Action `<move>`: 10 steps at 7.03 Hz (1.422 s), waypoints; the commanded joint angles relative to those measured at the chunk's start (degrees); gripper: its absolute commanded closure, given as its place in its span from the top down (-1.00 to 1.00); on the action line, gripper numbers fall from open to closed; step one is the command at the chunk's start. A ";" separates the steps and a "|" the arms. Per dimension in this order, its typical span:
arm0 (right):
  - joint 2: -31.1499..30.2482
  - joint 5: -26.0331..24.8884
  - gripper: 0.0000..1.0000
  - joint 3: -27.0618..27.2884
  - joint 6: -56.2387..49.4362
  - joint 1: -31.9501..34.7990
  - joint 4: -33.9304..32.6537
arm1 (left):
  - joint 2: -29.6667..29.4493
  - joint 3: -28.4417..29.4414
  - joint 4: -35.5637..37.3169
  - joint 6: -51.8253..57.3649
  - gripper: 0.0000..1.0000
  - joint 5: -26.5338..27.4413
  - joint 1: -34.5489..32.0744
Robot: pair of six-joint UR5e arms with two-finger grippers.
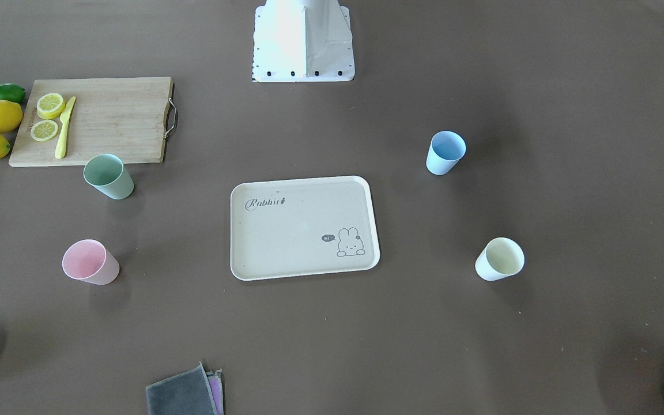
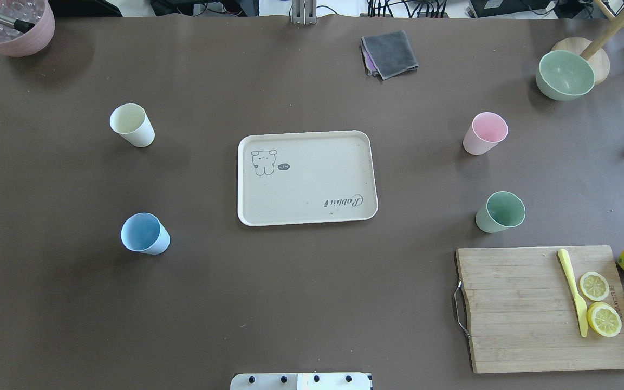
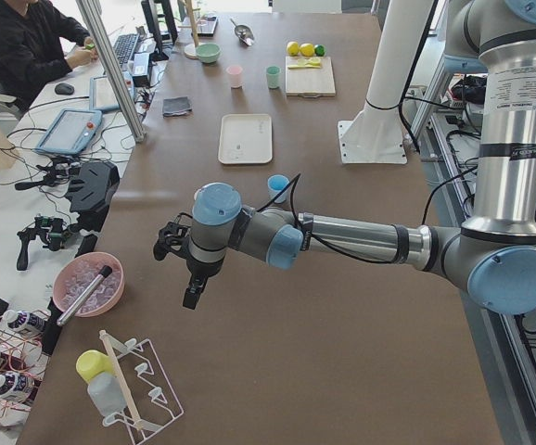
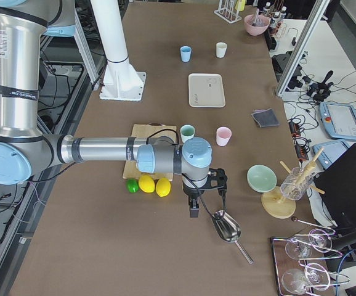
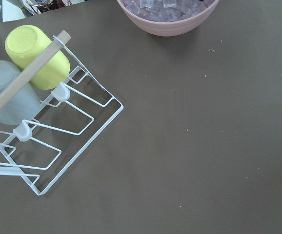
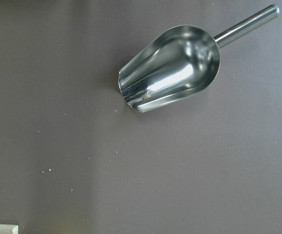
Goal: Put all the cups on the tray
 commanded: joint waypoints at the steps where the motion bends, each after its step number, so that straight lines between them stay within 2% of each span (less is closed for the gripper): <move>1: -0.26 0.06 1.00 1.18 -0.24 0.82 0.00 | 0.48 -0.72 -0.14 0.00 0.96 -0.06 0.01; 10: -0.79 0.14 1.00 2.42 -0.16 2.23 0.00 | 0.75 -0.81 0.12 0.09 0.96 0.37 -0.07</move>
